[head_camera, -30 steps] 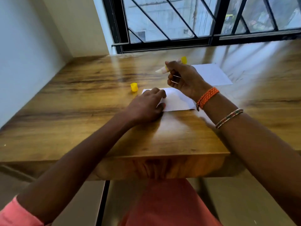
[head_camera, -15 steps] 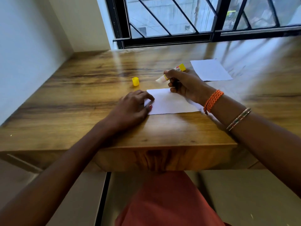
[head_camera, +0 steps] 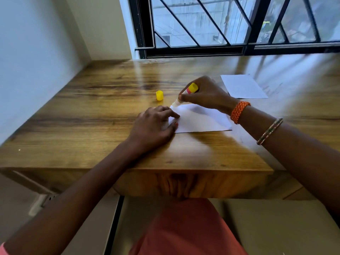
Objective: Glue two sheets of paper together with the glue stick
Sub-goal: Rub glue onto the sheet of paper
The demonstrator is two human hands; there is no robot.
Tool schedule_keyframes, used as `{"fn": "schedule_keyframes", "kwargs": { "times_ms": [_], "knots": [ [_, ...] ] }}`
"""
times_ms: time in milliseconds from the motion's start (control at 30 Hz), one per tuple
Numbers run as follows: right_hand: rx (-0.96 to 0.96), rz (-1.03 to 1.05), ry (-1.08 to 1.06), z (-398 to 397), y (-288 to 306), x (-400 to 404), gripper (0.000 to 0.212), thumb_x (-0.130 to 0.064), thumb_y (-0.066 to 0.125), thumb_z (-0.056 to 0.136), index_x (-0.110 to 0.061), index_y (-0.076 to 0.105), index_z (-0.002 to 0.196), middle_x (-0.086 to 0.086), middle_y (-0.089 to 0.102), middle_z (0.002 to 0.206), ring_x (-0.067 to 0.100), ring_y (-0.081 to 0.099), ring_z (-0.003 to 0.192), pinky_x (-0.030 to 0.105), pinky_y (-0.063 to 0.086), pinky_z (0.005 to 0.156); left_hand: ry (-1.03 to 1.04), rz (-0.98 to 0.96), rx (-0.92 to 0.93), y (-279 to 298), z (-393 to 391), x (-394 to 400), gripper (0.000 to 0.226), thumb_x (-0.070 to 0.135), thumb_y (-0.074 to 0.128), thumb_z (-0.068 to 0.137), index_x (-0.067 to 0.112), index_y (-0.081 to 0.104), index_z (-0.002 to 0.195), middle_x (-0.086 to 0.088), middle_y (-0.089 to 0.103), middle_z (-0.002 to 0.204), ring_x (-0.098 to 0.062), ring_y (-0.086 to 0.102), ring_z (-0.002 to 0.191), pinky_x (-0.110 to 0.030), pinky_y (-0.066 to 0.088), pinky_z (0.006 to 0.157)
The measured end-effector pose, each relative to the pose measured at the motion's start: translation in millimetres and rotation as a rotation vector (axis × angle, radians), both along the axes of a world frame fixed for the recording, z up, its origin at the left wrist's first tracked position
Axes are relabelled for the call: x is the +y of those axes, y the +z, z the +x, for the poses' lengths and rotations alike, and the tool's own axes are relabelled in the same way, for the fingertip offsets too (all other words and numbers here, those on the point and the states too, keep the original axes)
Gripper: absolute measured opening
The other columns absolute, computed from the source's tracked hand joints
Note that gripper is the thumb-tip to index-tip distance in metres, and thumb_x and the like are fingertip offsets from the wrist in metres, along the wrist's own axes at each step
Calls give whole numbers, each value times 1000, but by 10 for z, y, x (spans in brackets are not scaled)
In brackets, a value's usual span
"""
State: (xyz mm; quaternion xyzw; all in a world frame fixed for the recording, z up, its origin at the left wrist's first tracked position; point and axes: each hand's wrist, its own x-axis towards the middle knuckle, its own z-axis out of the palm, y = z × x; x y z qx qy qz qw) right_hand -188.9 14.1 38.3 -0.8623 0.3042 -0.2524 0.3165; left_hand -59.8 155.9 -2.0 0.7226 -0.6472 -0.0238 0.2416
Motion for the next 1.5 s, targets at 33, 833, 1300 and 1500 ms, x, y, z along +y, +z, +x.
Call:
{"fn": "schedule_keyframes", "kwargs": {
  "times_ms": [33, 833, 1300, 1500],
  "knots": [
    [17, -18, -3, 8, -2, 4, 20, -20, 73, 78, -2, 73, 86, 6, 64, 68, 1, 48, 50, 7, 34, 42, -1, 1, -1, -2, 2, -1, 41, 46, 47, 79, 30, 64, 112, 6, 59, 127, -21, 53, 116, -37, 39, 95],
    [64, -214, -68, 109, -3, -38, 36, -27, 71, 76, 8, 65, 70, 10, 49, 58, 15, 39, 52, 17, 24, 38, -14, 55, -11, 15, 18, -22, 41, 47, 46, 85, 28, 61, 118, 3, 58, 126, -20, 50, 118, -40, 39, 97],
    [136, -135, -131, -169, 88, -176, 33, -26, 73, 74, 7, 67, 74, 12, 54, 63, 16, 44, 55, 24, 34, 48, -1, 19, -3, 0, 15, -18, 43, 48, 44, 79, 30, 63, 113, 7, 60, 122, -18, 52, 116, -36, 38, 94],
    [152, -103, -147, -293, 125, -213, 30, -22, 73, 75, 7, 68, 79, 12, 56, 66, 14, 44, 54, 23, 35, 47, -1, 12, -4, 3, 14, -22, 42, 47, 45, 78, 31, 64, 112, 8, 61, 122, -17, 52, 116, -35, 38, 94]
  ]
}}
